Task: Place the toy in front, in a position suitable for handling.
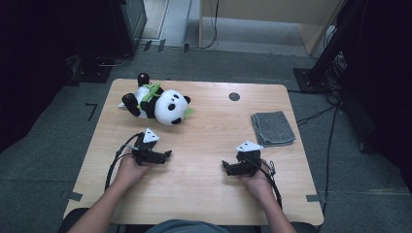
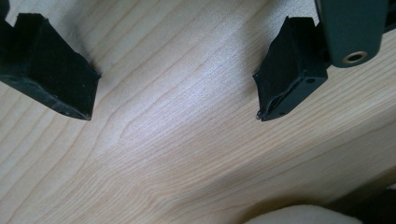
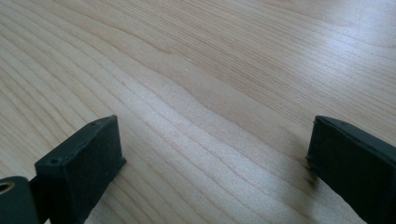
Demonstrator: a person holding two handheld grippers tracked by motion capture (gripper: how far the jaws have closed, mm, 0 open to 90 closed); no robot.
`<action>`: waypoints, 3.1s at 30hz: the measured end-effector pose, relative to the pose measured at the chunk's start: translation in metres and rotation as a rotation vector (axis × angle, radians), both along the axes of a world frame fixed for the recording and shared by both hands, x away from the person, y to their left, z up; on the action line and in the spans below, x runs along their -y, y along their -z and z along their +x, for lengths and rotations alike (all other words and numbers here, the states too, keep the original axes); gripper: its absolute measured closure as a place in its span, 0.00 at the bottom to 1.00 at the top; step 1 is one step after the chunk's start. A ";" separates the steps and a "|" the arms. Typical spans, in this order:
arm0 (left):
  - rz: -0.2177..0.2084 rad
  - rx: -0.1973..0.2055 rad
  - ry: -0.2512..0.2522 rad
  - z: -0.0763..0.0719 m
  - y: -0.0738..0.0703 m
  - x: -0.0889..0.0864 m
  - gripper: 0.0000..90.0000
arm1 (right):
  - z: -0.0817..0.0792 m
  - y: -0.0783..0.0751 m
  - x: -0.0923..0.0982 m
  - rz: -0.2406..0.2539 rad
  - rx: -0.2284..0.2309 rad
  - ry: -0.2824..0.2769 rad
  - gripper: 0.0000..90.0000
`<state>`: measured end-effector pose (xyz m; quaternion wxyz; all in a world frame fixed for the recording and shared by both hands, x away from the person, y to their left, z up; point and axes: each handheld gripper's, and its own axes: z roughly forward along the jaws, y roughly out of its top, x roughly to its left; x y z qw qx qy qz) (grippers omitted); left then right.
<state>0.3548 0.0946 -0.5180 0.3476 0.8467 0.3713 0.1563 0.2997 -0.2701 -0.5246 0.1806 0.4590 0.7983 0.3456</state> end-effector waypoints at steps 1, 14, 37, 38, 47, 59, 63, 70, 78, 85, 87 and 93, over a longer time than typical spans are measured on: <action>-0.001 0.000 -0.001 0.000 0.000 0.000 0.14 | 0.000 0.000 0.000 0.000 0.000 0.000 0.03; 0.028 -0.046 0.012 0.001 -0.006 -0.002 0.19 | 0.002 0.000 0.000 0.003 0.001 -0.003 0.04; -0.067 -0.062 0.016 0.014 -0.046 -0.014 0.30 | 0.006 0.000 0.000 0.004 0.012 0.016 0.08; -0.062 -0.063 0.011 0.016 -0.048 -0.015 0.30 | 0.005 -0.001 0.000 0.005 0.010 0.017 0.08; -0.071 -0.051 -0.008 0.029 -0.066 -0.024 0.33 | 0.005 -0.001 -0.001 0.005 0.010 0.015 0.08; -0.048 0.007 -0.044 0.069 -0.120 -0.029 0.34 | 0.004 0.000 -0.001 0.005 0.013 0.006 0.08; -0.018 0.024 -0.073 0.087 -0.128 -0.031 0.35 | 0.004 0.000 -0.001 0.005 0.012 0.000 0.08; 0.041 0.024 -0.081 0.118 -0.133 -0.023 0.37 | 0.004 0.000 -0.002 0.006 0.013 -0.009 0.08; 0.062 -0.007 -0.137 0.141 -0.120 -0.026 0.43 | 0.003 0.000 -0.002 0.006 0.013 -0.016 0.08; 0.113 0.018 -0.154 0.144 -0.099 -0.024 0.55 | 0.003 0.000 -0.002 0.006 0.013 -0.017 0.08; 0.121 0.020 -0.154 0.144 -0.096 -0.021 0.62 | 0.003 0.000 -0.002 0.006 0.013 -0.015 0.08; 0.110 0.007 -0.171 0.142 -0.100 -0.024 0.83 | 0.003 0.000 -0.003 0.006 0.011 0.010 0.08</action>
